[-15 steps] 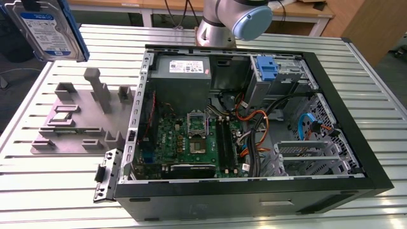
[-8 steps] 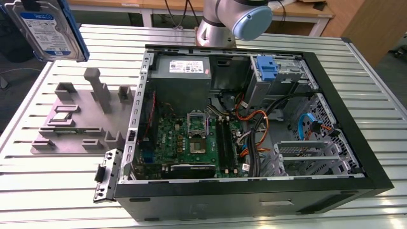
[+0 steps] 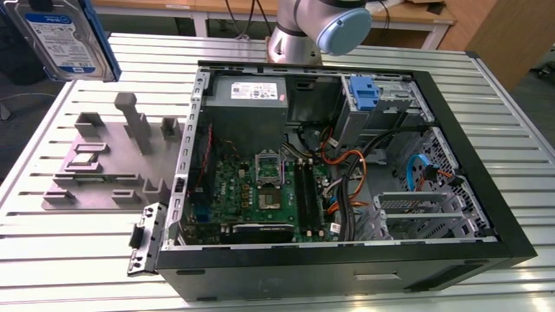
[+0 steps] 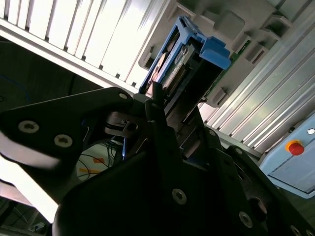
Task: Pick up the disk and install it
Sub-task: 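Pick up the disk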
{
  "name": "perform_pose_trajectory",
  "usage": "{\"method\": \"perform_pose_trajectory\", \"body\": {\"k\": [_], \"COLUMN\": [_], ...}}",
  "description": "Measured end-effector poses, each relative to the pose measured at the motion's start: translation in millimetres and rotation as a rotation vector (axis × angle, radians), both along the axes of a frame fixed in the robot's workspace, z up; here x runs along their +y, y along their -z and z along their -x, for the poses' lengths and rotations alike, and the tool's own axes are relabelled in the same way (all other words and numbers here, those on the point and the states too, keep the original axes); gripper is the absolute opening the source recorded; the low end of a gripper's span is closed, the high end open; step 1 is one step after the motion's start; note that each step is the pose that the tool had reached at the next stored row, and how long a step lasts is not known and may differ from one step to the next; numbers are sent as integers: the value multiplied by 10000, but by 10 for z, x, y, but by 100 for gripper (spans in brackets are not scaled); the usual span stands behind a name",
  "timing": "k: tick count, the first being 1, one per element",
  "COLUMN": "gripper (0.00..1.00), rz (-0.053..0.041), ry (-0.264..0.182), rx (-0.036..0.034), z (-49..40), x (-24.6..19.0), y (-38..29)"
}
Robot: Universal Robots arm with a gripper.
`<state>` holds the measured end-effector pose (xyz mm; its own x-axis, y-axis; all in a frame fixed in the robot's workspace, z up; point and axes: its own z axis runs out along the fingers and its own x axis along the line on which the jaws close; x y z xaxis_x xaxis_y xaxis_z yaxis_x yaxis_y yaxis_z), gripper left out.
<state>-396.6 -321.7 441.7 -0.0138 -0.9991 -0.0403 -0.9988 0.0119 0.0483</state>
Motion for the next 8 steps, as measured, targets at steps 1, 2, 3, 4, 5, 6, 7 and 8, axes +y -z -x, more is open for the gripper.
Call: {"method": "perform_pose_trajectory", "body": {"k": [1,2,3,4,5,6,7,8], "gripper": [35,35,35,35,35,35,35,35], "rz": [0,0,1,0,0,1,0,0], "ry": [0,-1,-1,0,0,-1,0,0], "rx": [0,0,2,1,2,1,1,1], "z": [0,0,0,0,0,0,0,0], "x": [0,0,0,0,0,0,0,0], "y": [-4,-7,-11,-16,-23,-32,-41,-50]}}
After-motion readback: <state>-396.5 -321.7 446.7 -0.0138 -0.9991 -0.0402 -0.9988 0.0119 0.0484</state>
